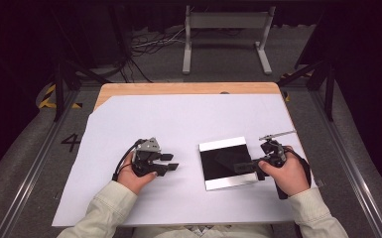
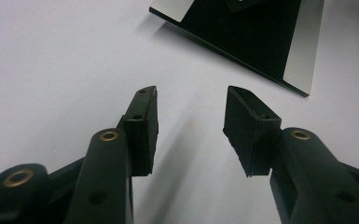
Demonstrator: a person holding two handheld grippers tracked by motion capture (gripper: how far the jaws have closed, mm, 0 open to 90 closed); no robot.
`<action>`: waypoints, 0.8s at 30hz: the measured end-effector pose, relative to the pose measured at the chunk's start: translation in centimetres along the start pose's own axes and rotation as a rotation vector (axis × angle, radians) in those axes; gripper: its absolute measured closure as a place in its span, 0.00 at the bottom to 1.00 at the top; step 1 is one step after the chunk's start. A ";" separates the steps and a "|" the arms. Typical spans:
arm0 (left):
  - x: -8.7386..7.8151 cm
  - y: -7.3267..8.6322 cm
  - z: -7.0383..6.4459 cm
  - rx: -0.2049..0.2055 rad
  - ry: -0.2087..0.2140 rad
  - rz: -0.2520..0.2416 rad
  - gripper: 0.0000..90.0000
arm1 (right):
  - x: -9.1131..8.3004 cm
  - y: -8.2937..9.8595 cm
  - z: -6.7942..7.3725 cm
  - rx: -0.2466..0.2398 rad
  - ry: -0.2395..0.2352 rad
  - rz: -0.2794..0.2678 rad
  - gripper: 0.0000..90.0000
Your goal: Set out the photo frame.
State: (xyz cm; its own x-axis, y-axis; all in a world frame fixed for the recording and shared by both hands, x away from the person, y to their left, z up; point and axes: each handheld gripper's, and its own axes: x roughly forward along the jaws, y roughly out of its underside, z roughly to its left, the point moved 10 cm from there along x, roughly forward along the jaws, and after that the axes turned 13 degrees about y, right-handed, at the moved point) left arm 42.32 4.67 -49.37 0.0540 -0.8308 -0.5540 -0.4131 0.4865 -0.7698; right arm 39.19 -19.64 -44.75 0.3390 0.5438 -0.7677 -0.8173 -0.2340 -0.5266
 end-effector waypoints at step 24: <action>0.1 0.1 0.1 -0.003 0.005 0.004 0.61 | -2.0 -0.5 4.1 -0.218 -0.073 -0.103 0.97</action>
State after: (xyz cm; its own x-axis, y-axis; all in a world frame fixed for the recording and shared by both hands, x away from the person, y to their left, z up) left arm 42.36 4.70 -49.52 0.0481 -0.8300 -0.5557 -0.4164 0.4890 -0.7665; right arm 37.00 -17.31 -41.41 0.3743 0.6288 -0.6815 -0.6576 -0.3381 -0.6732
